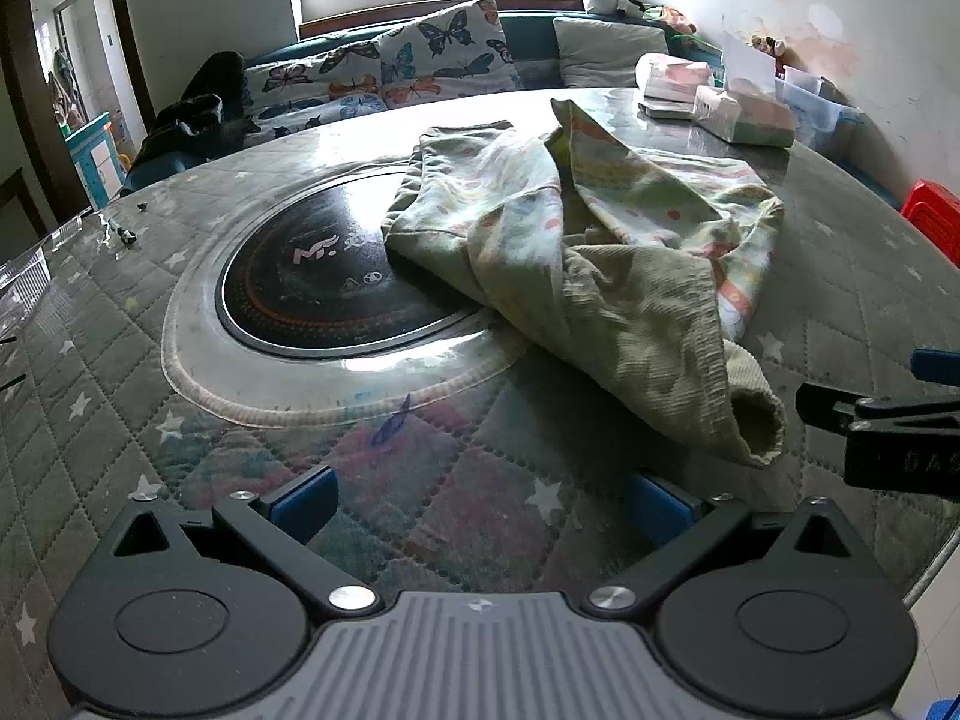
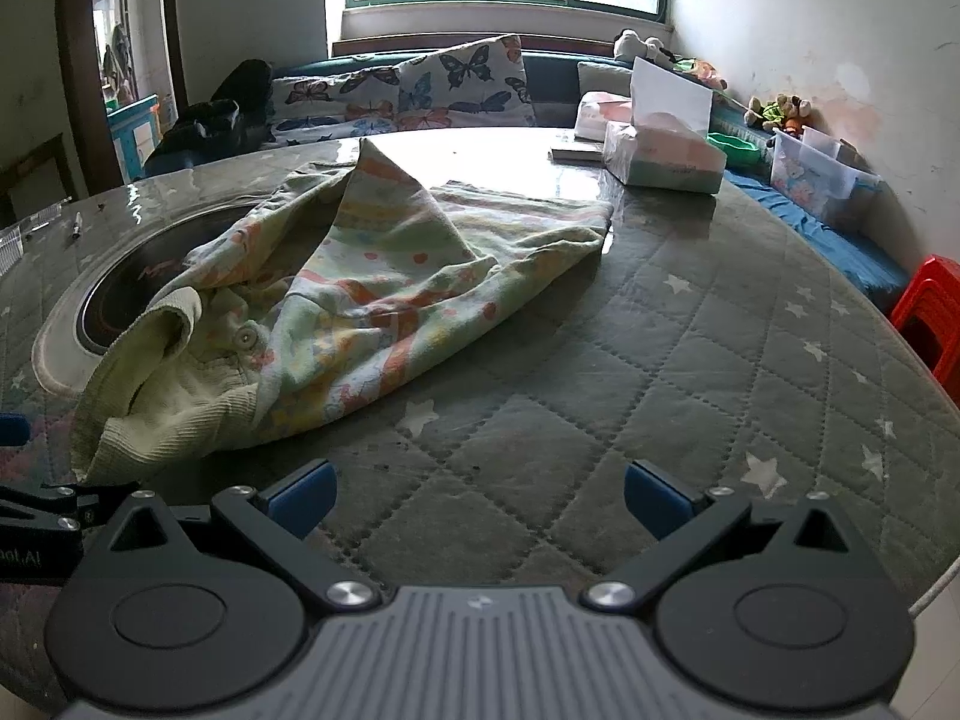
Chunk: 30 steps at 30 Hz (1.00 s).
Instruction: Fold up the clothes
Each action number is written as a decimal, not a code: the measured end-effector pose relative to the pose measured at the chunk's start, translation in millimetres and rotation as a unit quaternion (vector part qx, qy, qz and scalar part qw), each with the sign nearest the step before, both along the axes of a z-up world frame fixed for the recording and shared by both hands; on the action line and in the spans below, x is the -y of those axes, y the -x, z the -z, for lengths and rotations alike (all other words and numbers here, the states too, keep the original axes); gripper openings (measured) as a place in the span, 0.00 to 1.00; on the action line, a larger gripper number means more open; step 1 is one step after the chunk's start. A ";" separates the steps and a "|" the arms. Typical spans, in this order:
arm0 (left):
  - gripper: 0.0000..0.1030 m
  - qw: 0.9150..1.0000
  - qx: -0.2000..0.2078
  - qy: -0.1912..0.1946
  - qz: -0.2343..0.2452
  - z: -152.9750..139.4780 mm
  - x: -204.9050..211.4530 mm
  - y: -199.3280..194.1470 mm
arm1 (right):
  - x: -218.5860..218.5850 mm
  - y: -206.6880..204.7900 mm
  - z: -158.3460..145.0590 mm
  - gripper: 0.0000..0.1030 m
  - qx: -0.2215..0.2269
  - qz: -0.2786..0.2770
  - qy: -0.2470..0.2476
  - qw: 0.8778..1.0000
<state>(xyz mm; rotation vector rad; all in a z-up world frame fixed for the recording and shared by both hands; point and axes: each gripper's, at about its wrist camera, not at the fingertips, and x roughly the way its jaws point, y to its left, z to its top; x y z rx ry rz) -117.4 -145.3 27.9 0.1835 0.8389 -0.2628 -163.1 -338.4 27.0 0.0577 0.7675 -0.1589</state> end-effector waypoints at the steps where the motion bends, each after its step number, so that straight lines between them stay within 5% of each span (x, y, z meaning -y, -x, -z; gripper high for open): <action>1: 1.00 1.000 -0.001 0.000 0.000 0.2 0.1 -0.3 | -0.1 -0.3 0.3 1.00 -0.001 -0.001 0.000 1.000; 30: 1.00 1.000 -0.002 -0.007 -0.012 -9.3 -6.7 -24.7 | 0.4 -25.2 -1.4 1.00 -0.009 -0.011 0.001 1.000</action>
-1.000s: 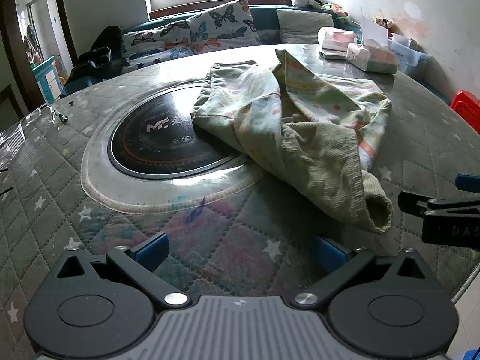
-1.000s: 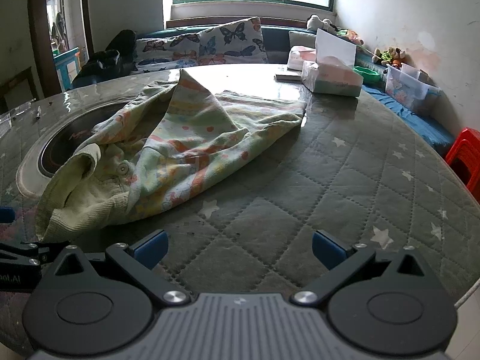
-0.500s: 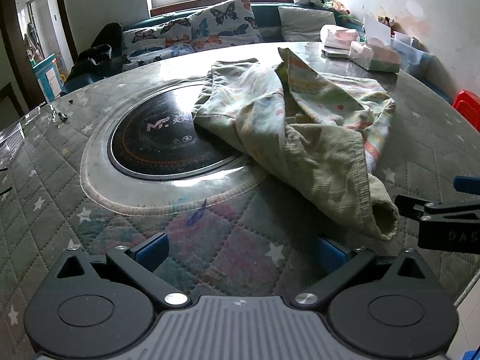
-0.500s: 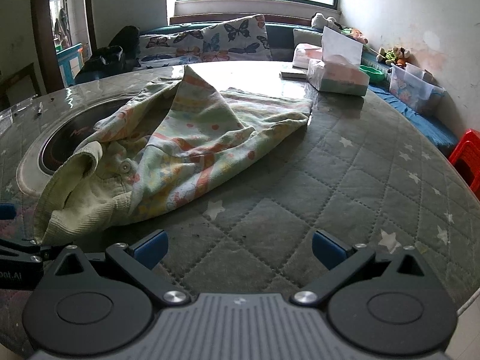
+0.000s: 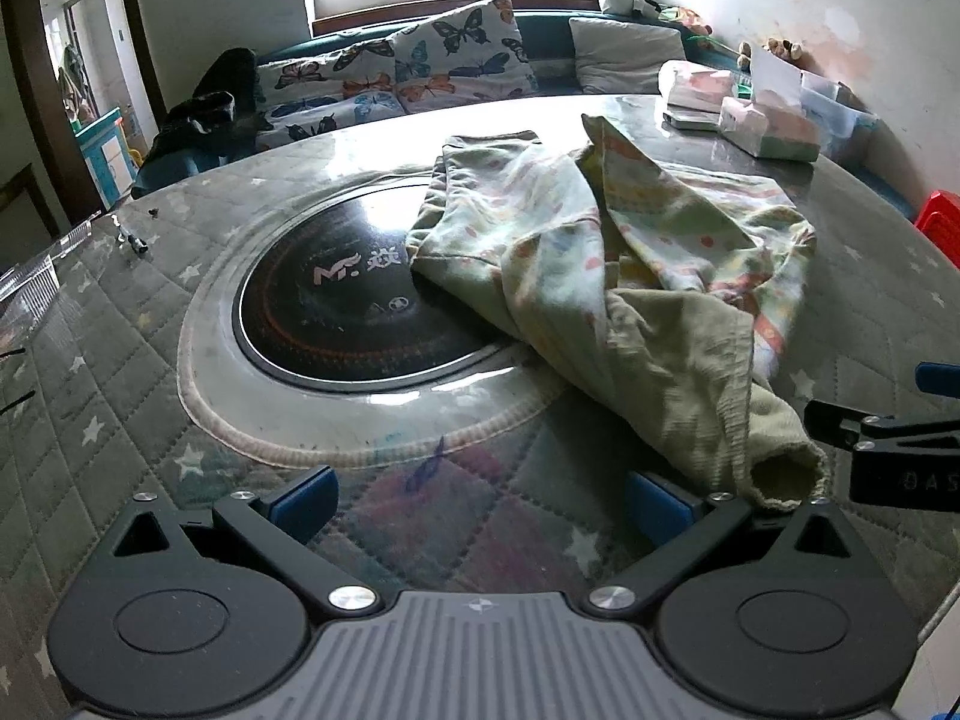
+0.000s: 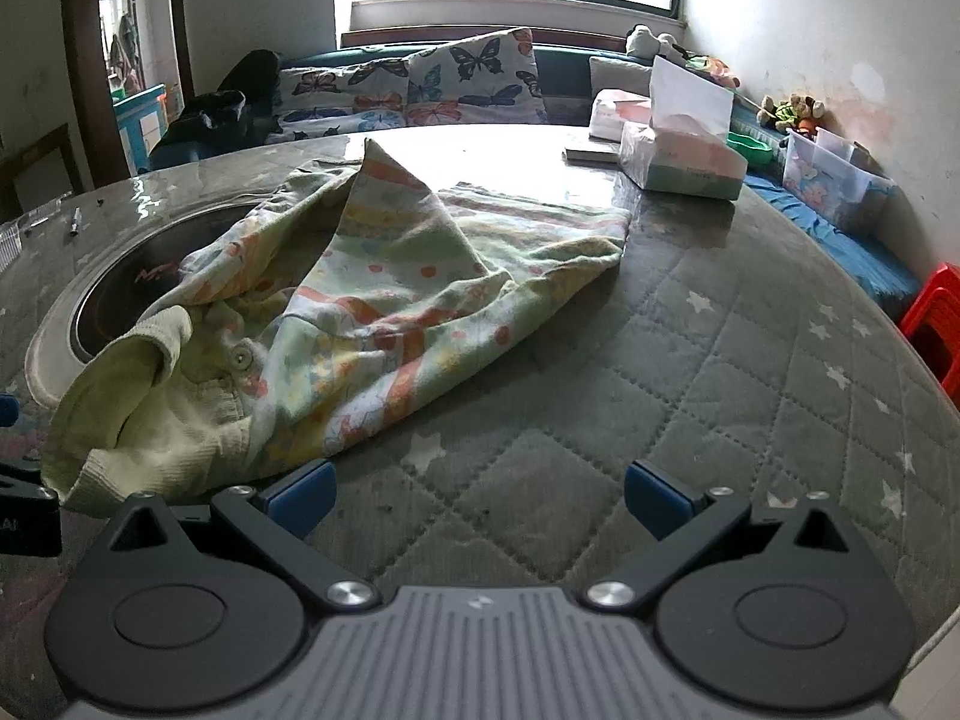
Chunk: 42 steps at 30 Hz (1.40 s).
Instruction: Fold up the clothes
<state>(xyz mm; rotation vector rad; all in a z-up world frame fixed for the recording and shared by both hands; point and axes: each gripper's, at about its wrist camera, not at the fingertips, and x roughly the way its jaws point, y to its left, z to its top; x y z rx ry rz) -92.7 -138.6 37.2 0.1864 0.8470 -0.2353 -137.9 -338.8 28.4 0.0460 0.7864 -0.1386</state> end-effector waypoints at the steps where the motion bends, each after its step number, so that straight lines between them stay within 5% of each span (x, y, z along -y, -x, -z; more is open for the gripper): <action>1: 1.00 1.000 0.000 -0.002 0.000 -0.9 -0.8 -0.7 | 0.7 -1.2 -0.7 1.00 0.000 -0.001 0.000 1.000; 14: 1.00 0.999 0.032 0.004 -0.016 -33.5 -21.9 -22.2 | 14.7 -43.9 -22.4 0.97 0.014 -0.023 -0.006 1.000; 21: 0.99 0.997 0.058 0.049 0.013 -51.6 -7.0 -51.9 | 21.4 -85.8 -34.5 0.87 0.023 -0.034 -0.014 0.999; 33: 0.70 0.993 0.044 0.067 0.081 -40.5 46.9 -119.0 | 26.6 -147.6 -53.2 0.77 0.040 -0.071 -0.010 0.997; 42: 0.34 0.994 -0.001 0.043 0.104 -10.9 72.7 -156.7 | 24.2 -182.7 -52.0 0.70 0.034 -0.096 -0.016 0.995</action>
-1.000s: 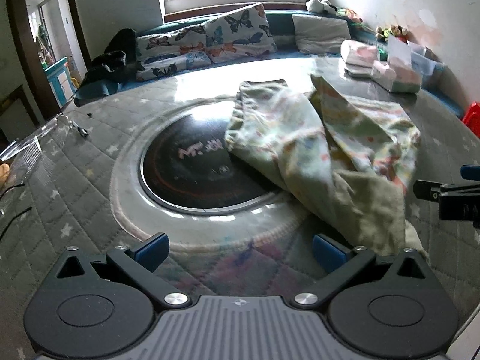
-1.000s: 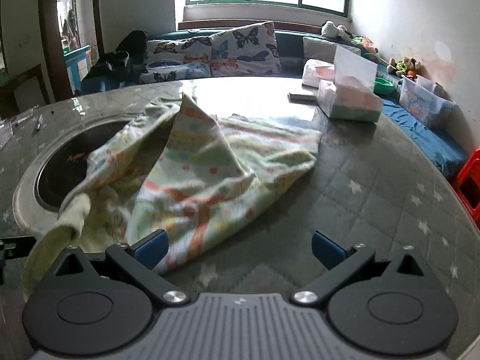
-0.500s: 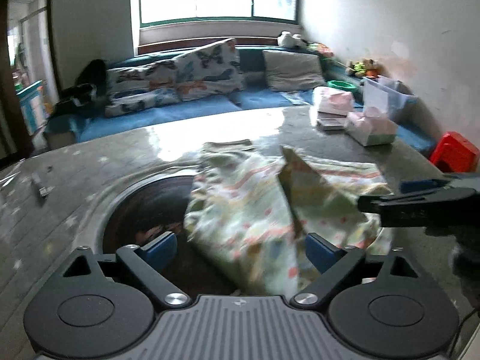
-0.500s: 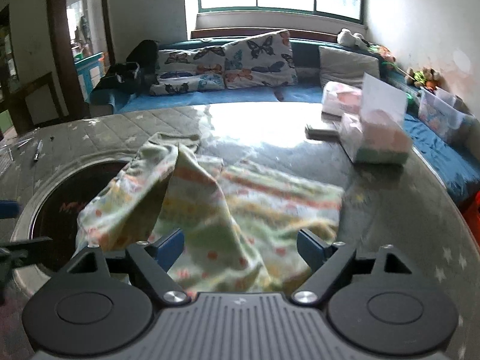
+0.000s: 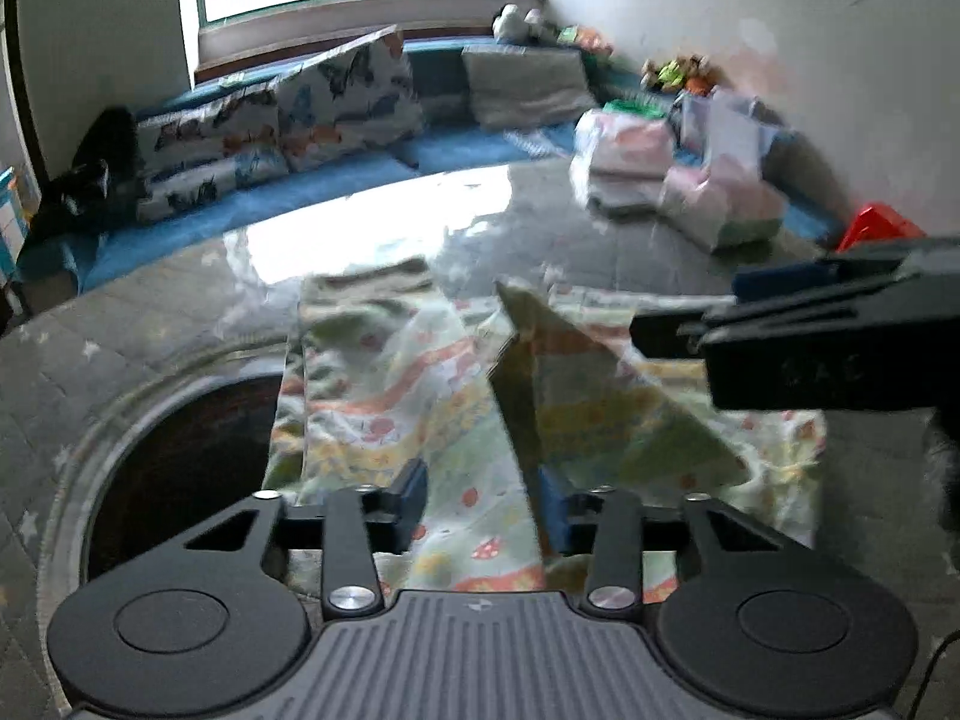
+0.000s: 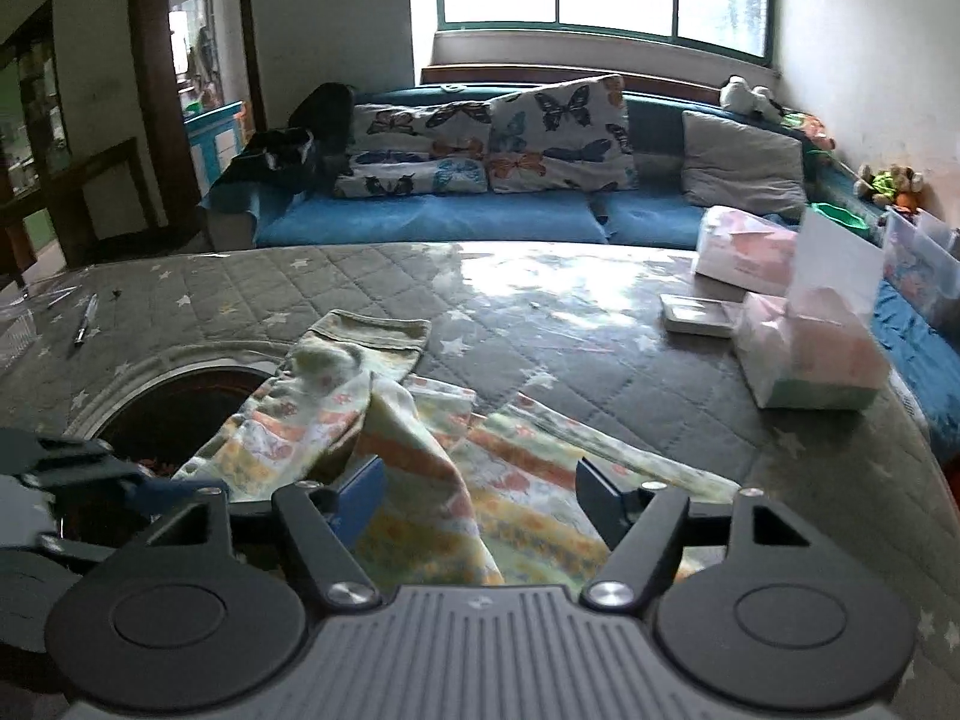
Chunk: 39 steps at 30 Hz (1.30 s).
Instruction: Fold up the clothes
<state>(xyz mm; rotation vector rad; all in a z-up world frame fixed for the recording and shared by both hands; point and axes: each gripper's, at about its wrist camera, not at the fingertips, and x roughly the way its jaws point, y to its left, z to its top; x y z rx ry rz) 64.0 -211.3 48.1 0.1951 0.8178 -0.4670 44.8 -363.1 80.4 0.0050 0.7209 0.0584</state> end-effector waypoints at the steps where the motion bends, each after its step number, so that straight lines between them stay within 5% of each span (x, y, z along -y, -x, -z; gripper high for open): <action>1: 0.25 1.000 -0.004 -0.001 -0.002 3.0 -0.7 -2.1 | -1.7 -3.4 1.0 0.69 -0.001 -0.004 0.001 1.000; 2: 0.16 1.000 -0.005 0.000 -0.003 3.9 -2.9 -3.2 | -4.3 -7.4 2.4 0.69 -0.001 -0.010 0.003 1.000; 5: 0.09 1.000 -0.004 0.006 -0.007 4.4 -10.9 -4.4 | -15.4 -19.8 7.6 0.67 -0.001 -0.028 0.011 1.000; 11: 0.04 0.999 0.010 0.017 -0.026 -2.0 -29.9 0.1 | -34.5 -48.3 25.7 0.55 -0.015 -0.045 0.039 0.998; 15: 0.04 0.999 0.012 0.021 -0.038 -3.8 -44.6 2.1 | -31.4 -57.7 39.2 0.23 -0.039 -0.045 0.024 0.998; 18: 0.04 0.999 0.011 0.023 -0.047 -3.1 -55.5 3.5 | -22.6 -51.0 41.5 0.08 -0.038 -0.030 0.018 0.999; 31: 0.02 0.993 0.032 0.050 -0.105 -16.8 -115.8 38.4 | 47.4 58.0 2.1 0.03 0.037 0.083 -0.003 0.996; 39: 0.01 0.988 0.039 0.058 -0.139 -18.9 -151.4 81.7 | 90.3 125.5 24.4 0.03 0.011 0.156 -0.025 0.987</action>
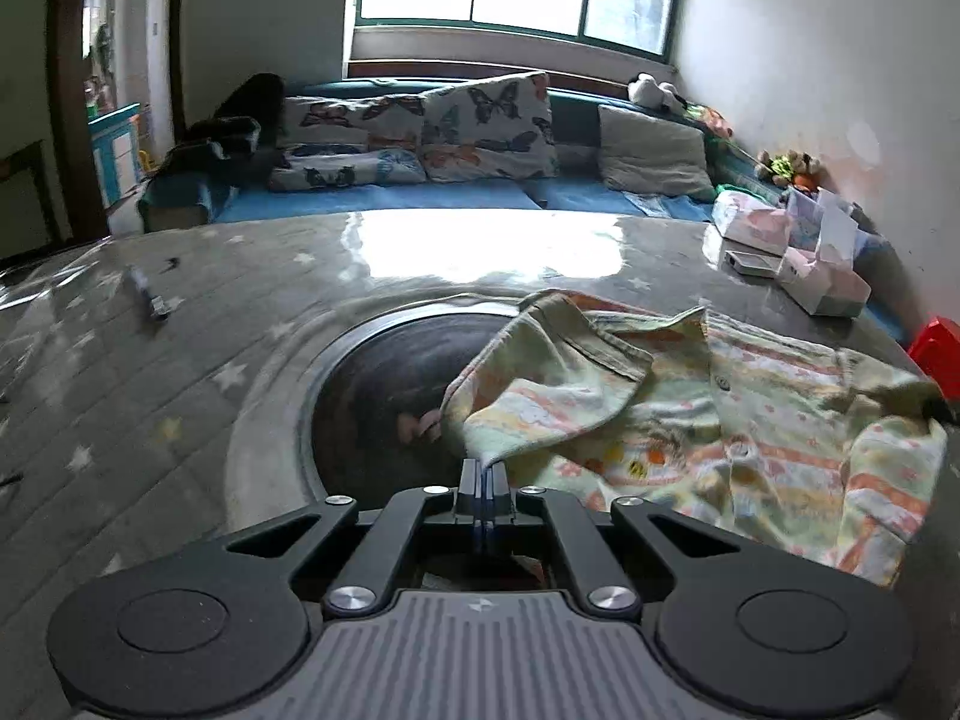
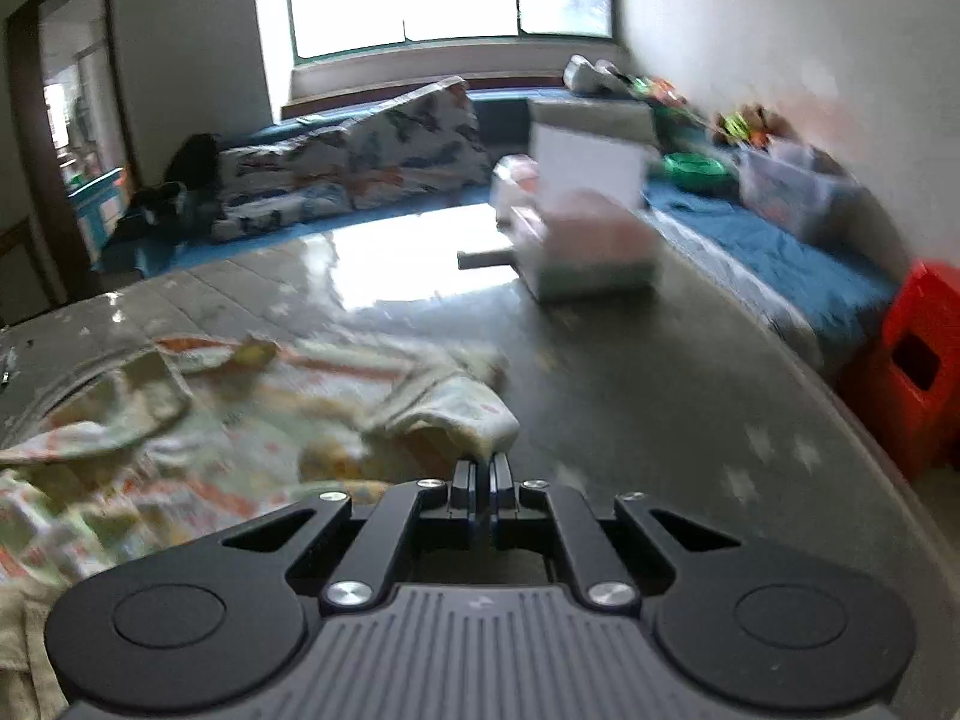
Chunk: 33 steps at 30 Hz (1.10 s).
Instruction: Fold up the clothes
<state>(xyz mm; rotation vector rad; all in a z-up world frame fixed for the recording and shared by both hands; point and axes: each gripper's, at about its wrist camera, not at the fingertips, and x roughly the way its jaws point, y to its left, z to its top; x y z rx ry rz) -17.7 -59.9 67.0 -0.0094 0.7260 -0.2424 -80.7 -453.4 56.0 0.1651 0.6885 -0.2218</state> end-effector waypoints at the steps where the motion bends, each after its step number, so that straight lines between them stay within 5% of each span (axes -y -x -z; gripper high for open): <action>1: 0.01 1.000 -0.003 0.000 -0.008 1.3 -6.0 4.9 | 3.2 4.9 4.1 0.03 -0.006 0.005 -0.004 1.000; 8: 0.00 0.997 -0.028 -0.009 -0.077 14.3 -47.3 34.2 | 9.4 18.9 37.0 0.04 -0.047 0.018 -0.021 0.999; 14: 0.01 0.994 -0.050 -0.005 -0.092 18.7 -61.7 37.0 | -5.1 8.1 35.0 0.05 -0.049 0.012 -0.005 0.999; 20: 0.20 0.999 -0.015 -0.022 -0.040 5.6 -21.2 18.9 | 4.8 18.5 33.3 0.05 -0.056 0.040 -0.001 0.998; 26: 0.43 0.998 0.015 -0.037 0.041 -1.1 40.2 -4.6 | 11.2 28.7 29.9 0.24 -0.058 0.057 0.018 0.997; 33: 0.46 0.994 0.013 -0.062 0.088 10.6 94.0 -38.9 | -1.4 14.4 32.9 0.38 -0.059 0.032 0.073 0.995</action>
